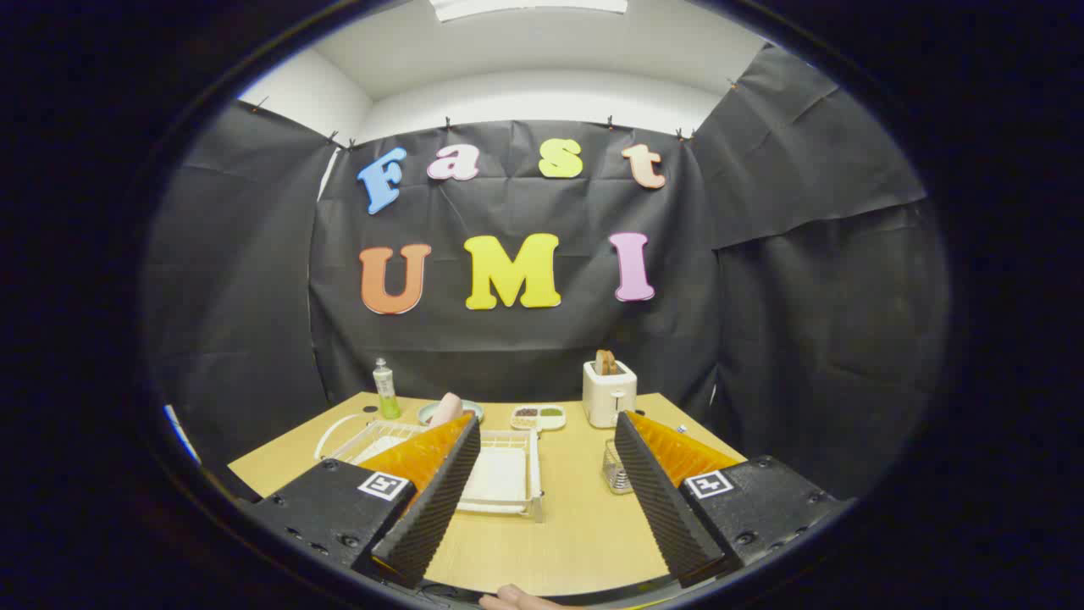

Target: Take the plate from the dish rack, then take the spoon from the basket and place it into the plate.

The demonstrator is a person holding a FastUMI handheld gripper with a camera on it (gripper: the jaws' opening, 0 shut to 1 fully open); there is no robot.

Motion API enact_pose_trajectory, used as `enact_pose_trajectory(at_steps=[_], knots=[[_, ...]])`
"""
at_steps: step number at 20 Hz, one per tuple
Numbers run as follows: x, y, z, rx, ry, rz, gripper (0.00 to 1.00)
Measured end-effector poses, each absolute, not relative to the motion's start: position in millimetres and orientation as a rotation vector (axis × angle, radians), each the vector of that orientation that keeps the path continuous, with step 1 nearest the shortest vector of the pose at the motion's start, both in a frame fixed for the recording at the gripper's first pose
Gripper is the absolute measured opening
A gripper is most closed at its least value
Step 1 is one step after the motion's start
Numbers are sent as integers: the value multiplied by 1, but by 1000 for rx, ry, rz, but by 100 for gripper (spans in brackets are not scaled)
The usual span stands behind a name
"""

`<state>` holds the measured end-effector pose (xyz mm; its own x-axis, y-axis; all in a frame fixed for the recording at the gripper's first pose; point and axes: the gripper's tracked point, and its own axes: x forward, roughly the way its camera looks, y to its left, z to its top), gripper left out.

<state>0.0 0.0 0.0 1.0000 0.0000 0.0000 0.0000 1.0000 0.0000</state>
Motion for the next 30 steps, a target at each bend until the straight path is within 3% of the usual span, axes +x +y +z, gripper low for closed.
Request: enact_pose_trajectory(at_steps=[18, 30], knots=[[12, -9, -5, 16, 14, -10, 100], [114, 52, 16, -102, 208, 61, 100]])
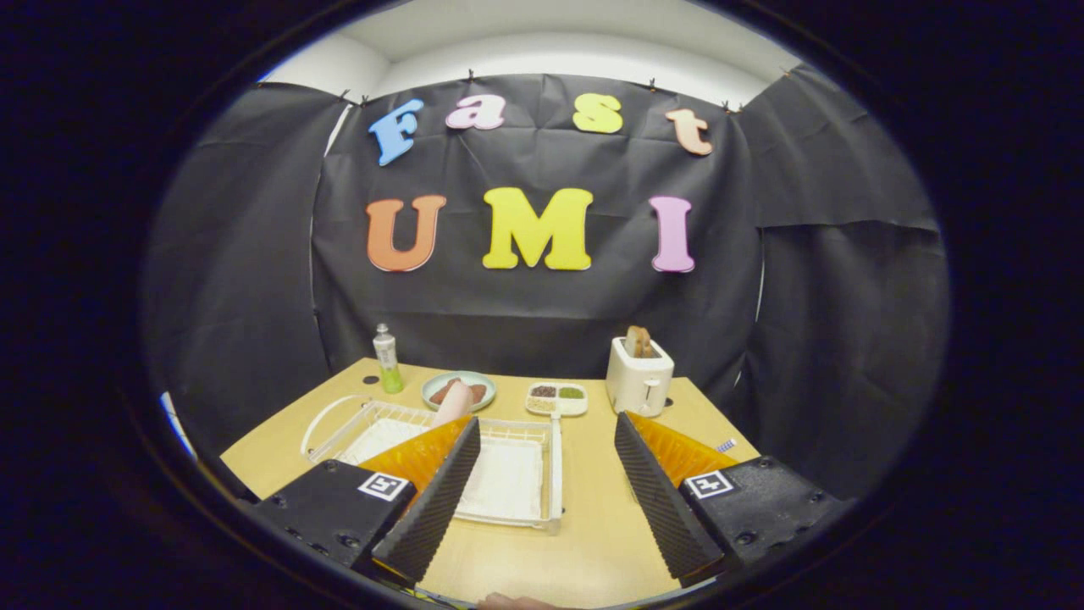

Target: Take the plate from the dish rack, then take the spoon from the basket and place it into the plate.

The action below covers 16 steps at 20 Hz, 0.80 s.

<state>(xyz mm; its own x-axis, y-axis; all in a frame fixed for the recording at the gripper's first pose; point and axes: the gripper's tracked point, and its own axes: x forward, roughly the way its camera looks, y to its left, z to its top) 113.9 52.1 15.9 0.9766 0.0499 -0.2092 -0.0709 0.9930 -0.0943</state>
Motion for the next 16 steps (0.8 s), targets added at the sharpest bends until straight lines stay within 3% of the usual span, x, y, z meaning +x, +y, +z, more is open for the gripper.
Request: enact_pose_trajectory(at_steps=[8, 16], knots=[[190, 114, 23, -152, 420, 63, 100], [250, 165, -14, -283, 687, 70, 100]])
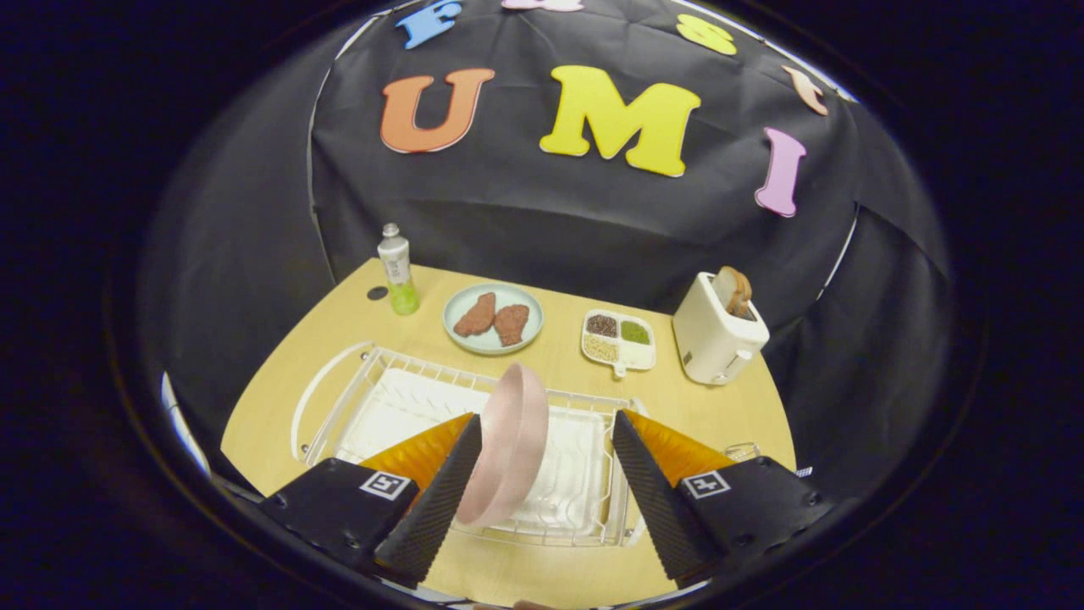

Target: Take the plate from the dish rack, then take the spoon from the basket and place it into the plate.

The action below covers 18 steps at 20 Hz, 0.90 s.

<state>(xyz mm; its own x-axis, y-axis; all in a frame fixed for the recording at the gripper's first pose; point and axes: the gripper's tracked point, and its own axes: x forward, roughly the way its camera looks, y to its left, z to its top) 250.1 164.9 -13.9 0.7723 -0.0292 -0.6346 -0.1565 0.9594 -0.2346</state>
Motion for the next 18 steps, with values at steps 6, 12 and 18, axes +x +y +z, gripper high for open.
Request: enact_pose_trajectory(at_steps=[6, 12, 18], knots=[[273, 155, -20, -397, 873, -135, 78], [288, 153, -45, -392, 1048, -230, 36], [276, 161, -44, -462, 1065, -275, 17]])
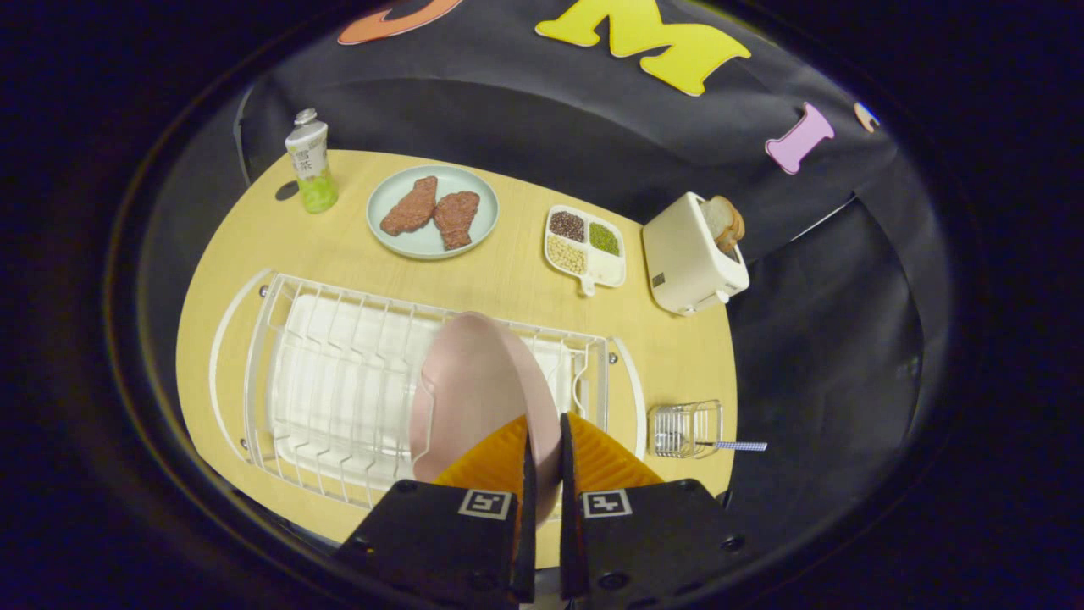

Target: Take the plate from the dish rack, then take the spoon from the basket and place it into the plate.

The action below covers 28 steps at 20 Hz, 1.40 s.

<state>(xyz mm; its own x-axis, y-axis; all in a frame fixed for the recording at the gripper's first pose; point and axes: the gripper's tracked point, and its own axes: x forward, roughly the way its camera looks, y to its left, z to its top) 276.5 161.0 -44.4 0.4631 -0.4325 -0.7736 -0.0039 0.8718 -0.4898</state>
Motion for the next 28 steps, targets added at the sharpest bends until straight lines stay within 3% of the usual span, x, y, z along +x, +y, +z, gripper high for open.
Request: enact_pose_trajectory(at_steps=[11, 16, 22, 28], knots=[[259, 190, -15, -642, 855, -464, 12], [241, 191, 6, -592, 771, -435, 12], [204, 156, 16, -433, 757, -249, 12], [144, 138, -20, -241, 764, 9, 12]])
